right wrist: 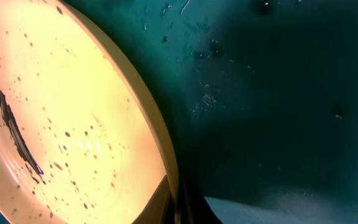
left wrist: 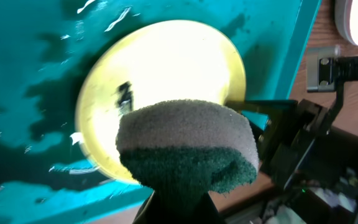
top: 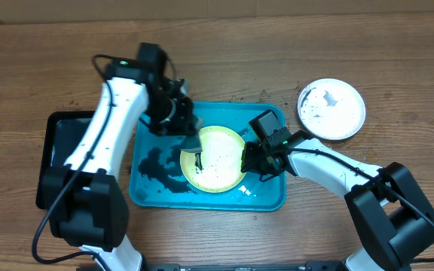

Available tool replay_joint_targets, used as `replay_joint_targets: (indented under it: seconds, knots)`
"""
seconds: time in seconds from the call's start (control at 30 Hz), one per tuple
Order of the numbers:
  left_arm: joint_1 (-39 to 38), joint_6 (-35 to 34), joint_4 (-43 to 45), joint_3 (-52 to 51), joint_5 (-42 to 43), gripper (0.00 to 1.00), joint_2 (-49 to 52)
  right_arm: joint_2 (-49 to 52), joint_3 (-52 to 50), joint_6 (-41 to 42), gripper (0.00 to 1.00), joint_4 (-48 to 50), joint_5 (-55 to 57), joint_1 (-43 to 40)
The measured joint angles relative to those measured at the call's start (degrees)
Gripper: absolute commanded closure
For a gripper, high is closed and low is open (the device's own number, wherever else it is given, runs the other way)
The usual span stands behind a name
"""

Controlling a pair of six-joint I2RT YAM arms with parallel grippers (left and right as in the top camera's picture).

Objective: Clean dirty plates on tray and stack at the side
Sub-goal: 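Bring the sponge in the left gripper over the yellow plate, then hold the yellow plate with the right gripper and scrub it with the sponge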

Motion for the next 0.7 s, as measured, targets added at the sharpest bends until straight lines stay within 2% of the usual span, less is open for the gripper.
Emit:
replay_joint_targets:
  seconds: [0.23, 0.43, 0.7]
  knots:
    - [-7.3, -6.0, 11.5, -8.2, -3.9, 0.96, 0.0, 0.0, 0.0, -0.3, 0.95, 0.0, 0.0, 0.0]
    - [-8.8, -9.2, 23.0, -17.8, -3.6, 0.96, 0.0, 0.0, 0.0, -0.6, 0.96, 0.0, 0.0, 0.0]
    - [-13.6, -14.5, 30.7, -23.7, -3.9, 0.96, 0.0, 0.0, 0.0, -0.8, 0.96, 0.0, 0.2, 0.3]
